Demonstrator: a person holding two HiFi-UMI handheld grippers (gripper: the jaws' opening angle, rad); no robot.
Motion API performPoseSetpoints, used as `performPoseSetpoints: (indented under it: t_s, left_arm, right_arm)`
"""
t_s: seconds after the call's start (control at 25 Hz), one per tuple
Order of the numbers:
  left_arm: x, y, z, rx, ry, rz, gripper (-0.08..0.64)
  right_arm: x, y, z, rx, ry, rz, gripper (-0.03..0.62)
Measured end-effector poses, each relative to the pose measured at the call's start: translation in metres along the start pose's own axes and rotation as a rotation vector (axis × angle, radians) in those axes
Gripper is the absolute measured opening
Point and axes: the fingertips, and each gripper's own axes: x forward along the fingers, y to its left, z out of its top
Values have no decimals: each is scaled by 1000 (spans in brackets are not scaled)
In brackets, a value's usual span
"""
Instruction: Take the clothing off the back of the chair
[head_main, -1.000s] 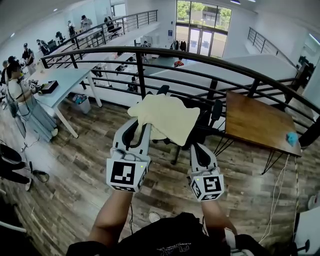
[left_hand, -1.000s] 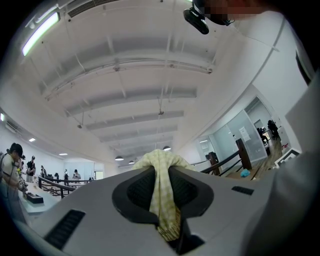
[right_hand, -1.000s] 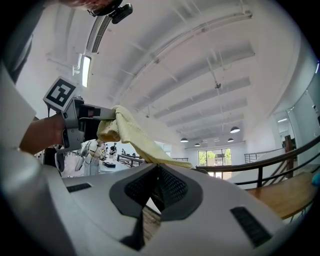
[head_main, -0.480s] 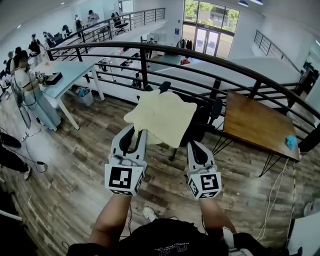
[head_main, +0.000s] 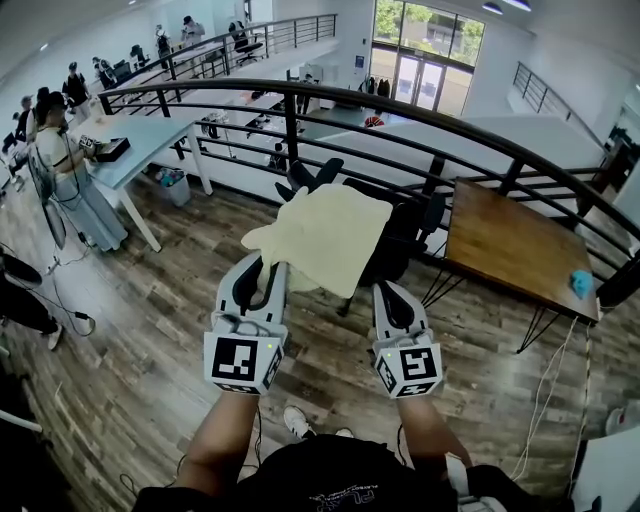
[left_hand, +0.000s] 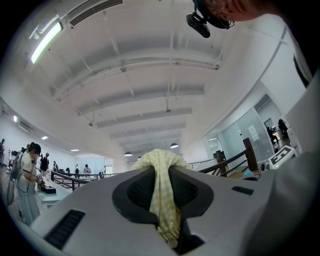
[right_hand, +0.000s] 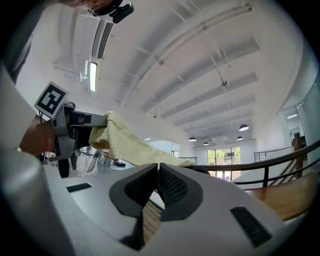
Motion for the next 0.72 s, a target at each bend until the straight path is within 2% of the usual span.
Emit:
performPoseSetpoints:
  t_s: [0.48,0.72]
  left_arm:
    - [-2,2,-54,-23,114,7,74]
    - [3,6,-66,-28,140,4,74]
  right_arm:
    - [-1,9,-14,5,21,23,23]
    - [5,7,-15,7,25,25,23]
